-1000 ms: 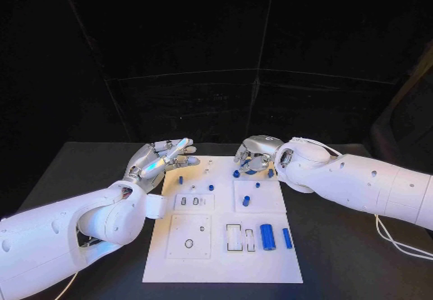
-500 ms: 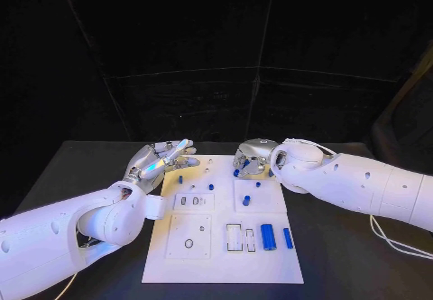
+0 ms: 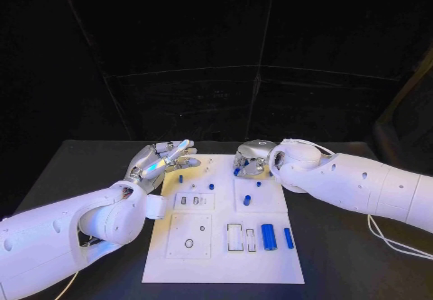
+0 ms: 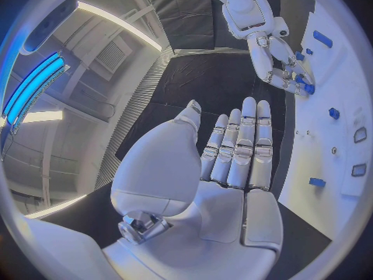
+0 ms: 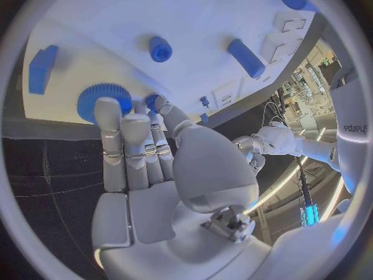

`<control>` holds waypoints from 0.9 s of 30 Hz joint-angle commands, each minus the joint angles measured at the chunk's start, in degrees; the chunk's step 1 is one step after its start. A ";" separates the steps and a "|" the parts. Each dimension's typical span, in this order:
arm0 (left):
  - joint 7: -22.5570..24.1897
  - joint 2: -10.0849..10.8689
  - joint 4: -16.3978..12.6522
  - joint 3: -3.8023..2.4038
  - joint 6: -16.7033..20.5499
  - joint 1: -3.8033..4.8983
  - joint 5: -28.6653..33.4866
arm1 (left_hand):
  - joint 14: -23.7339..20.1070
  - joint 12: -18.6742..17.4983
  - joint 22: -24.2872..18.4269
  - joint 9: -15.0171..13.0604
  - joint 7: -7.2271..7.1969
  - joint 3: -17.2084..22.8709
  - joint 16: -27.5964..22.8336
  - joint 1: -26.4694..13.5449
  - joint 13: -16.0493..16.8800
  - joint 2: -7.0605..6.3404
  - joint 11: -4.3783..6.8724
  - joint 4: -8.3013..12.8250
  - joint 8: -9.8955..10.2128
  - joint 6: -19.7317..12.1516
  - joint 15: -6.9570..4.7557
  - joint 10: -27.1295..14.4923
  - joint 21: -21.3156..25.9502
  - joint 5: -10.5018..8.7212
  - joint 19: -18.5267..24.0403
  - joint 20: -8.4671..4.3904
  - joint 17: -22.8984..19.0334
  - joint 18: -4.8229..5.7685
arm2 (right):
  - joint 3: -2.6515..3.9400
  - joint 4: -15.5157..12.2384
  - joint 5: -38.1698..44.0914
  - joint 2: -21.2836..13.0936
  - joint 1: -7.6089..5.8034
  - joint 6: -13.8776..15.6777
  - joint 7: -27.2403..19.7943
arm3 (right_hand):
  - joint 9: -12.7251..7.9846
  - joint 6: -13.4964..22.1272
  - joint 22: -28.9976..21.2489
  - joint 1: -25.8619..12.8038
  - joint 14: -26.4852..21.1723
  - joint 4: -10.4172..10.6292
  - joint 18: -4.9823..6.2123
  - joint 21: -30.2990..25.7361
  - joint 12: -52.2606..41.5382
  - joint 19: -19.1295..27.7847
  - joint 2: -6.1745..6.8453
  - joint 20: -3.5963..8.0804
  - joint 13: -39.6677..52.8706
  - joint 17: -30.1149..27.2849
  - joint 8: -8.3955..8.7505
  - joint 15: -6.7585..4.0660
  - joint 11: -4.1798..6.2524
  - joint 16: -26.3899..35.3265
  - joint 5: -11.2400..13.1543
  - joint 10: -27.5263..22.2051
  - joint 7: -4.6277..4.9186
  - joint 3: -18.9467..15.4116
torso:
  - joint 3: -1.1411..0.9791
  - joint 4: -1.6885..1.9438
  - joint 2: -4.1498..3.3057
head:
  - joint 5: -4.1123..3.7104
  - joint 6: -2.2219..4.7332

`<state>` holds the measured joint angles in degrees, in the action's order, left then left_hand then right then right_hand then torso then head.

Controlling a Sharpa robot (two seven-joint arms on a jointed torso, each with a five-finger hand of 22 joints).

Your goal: Assemble the parts on the task board

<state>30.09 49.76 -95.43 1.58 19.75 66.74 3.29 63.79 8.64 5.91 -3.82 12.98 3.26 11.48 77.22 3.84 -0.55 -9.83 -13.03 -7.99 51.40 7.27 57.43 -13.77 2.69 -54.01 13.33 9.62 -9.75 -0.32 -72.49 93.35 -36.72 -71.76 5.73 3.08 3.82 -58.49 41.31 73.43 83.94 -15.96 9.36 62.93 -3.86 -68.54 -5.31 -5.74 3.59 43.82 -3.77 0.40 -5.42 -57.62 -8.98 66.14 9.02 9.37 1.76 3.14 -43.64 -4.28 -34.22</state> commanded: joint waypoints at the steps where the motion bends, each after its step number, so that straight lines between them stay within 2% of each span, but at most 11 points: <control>1: -0.10 -0.10 0.09 -0.05 -1.04 0.08 -0.29 | -0.26 -0.34 -0.09 0.06 0.75 -0.08 -0.35 0.37 -0.07 0.51 -0.50 0.21 0.37 0.06 -0.03 -0.04 0.28 0.07 0.10 0.18 0.07 -0.68 | 0.05 0.20 0.48 0.26 -0.13 -1.63 -0.05 | 0.06 -0.68 1.10 0.13 1.85 -0.04 -0.92 0.94 0.19 -0.51 -0.71 0.14 0.02 1.04 -0.22 -0.01 0.11 -1.15 0.44 0.62 0.10 0.92 | -0.01 0.05 -0.13 | -0.01 -0.05; 8: -0.25 -0.16 0.27 -0.05 -1.25 0.08 -0.29 | -0.24 -0.41 -0.13 0.06 0.76 -0.03 -0.41 0.57 -0.07 0.60 -0.51 0.38 0.42 0.06 -0.02 -0.06 0.32 0.08 0.10 0.20 0.11 -0.69 | 0.05 0.51 0.48 0.68 -0.13 -1.22 -0.11 | 0.09 -1.57 3.32 0.00 1.67 -0.04 -1.19 2.85 0.16 -0.87 -0.91 0.27 0.06 2.93 -0.28 -0.17 0.32 -3.30 1.12 1.71 -0.02 3.11 | 0.01 0.05 -0.19 | -0.15 -0.22; 20: -0.53 -0.17 0.34 -0.05 -1.51 0.09 -0.29 | -0.26 -0.62 -0.24 0.07 0.83 0.03 -0.59 0.97 -0.07 0.68 -0.58 0.81 0.60 -0.07 0.03 -0.19 0.42 0.11 0.12 0.26 0.19 -0.70 | 0.04 0.65 0.48 0.96 -0.13 -0.12 0.42 | 0.07 -1.99 4.75 -0.82 1.34 0.26 -1.35 4.24 0.21 -0.77 -0.04 0.22 0.07 4.15 -0.16 -0.17 0.35 -4.94 1.57 2.13 0.08 5.08 | 0.04 0.10 -0.31 | -0.02 -0.35; 25: -0.66 -0.13 0.43 -0.05 -1.59 0.09 -0.29 | -0.27 -0.65 -0.26 0.07 0.85 0.03 -0.64 1.04 -0.07 0.69 -0.60 0.90 0.65 -0.11 0.04 -0.23 0.45 0.11 0.12 0.27 0.21 -0.70 | 0.05 -0.28 -0.35 0.58 -0.12 5.59 0.53 | 0.21 -3.10 7.62 -1.62 1.46 1.07 -1.78 6.24 0.03 -1.91 0.21 0.19 0.19 6.20 -0.42 -0.50 0.64 -6.96 2.68 3.45 -0.05 6.30 | 0.02 0.14 -0.39 | 0.10 -0.36; 27: -0.69 -0.10 0.46 -0.05 -1.58 0.09 -0.29 | -0.28 -0.66 -0.27 0.08 0.86 0.03 -0.66 1.06 -0.07 0.69 -0.61 0.93 0.67 -0.14 0.05 -0.25 0.46 0.11 0.13 0.27 0.22 -0.70 | 0.06 -0.67 -0.79 0.38 -0.12 7.64 0.52 | 0.24 -3.33 8.08 -1.70 1.43 1.24 -1.85 6.58 0.04 -2.08 0.27 0.17 0.20 6.49 -0.46 -0.59 0.72 -7.29 2.88 3.68 -0.11 6.61 | 0.07 0.12 -0.39 | 0.12 -0.31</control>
<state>29.44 49.66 -94.93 1.58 19.05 66.75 3.29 63.79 8.19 5.72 -3.84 12.98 3.26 11.04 77.71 3.85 -0.06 -10.03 -12.39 -7.56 51.40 7.27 57.22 -13.53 2.69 -54.01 13.33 9.78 -9.73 -0.30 -72.86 93.25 -36.27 -71.74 8.19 3.30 3.82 -61.41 49.20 72.41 84.11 -14.69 8.43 69.34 -3.86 -70.15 -4.93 -5.52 3.71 50.18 -4.00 0.23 -4.71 -64.71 -6.32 69.52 8.85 15.67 1.79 3.25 -44.00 -4.19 -34.60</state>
